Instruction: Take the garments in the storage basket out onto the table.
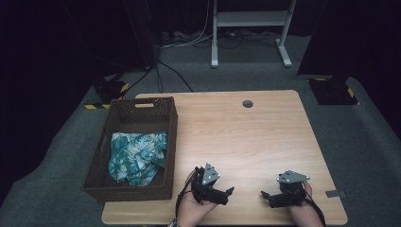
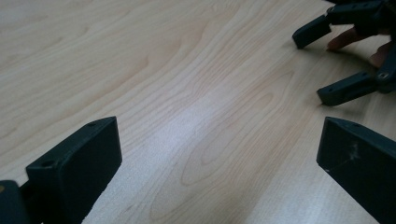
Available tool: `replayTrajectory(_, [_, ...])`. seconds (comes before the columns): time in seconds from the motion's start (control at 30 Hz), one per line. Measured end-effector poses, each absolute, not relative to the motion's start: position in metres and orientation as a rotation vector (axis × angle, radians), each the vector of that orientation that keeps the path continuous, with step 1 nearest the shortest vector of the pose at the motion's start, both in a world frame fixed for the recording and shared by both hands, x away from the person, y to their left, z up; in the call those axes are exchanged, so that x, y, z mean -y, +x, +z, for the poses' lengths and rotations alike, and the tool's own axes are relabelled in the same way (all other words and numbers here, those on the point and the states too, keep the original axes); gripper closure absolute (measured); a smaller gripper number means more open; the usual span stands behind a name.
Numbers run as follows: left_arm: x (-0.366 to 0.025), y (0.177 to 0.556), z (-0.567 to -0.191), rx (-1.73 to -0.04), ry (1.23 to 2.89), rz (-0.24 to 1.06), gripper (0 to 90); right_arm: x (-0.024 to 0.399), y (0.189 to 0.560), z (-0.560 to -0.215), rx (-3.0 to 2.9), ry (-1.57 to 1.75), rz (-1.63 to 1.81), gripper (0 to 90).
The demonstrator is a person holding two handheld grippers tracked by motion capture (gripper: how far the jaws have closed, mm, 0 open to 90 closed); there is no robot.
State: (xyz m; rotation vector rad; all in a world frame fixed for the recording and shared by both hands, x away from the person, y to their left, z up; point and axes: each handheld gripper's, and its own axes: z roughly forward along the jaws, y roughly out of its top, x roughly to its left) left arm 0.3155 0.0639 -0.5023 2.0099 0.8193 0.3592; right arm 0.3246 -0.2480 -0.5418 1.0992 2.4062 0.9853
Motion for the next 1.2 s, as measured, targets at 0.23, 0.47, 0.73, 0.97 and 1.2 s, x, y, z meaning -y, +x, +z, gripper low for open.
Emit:
replayTrajectory(0.23, [-0.068, 0.307, -0.485, -0.782, 1.989, 0.393, 0.3, 0.247, 0.325, -0.542, -2.406, 1.096, 0.984, 0.3])
replayTrajectory(0.47, [-0.075, 0.298, -0.470, -0.756, 1.939, 0.403, 0.1, 0.247, 0.325, -0.542, -2.404, 1.097, 0.983, 0.2])
replayTrajectory(0.73, [-0.079, 0.292, -0.456, -0.739, 1.900, 0.432, 0.0, 0.248, 0.325, -0.542, -2.404, 1.100, 0.984, 0.4])
replayTrajectory(0.97, [-0.089, 0.286, -0.439, -0.738, 1.866, 0.449, 0.0, 0.247, 0.325, -0.542, -2.403, 1.099, 0.983, 0.2])
replayTrajectory(1.2, [-0.106, 0.283, -0.428, -0.783, 1.826, 0.469, 0.0, 0.247, 0.325, -0.542, -2.402, 1.102, 0.985, 0.4])
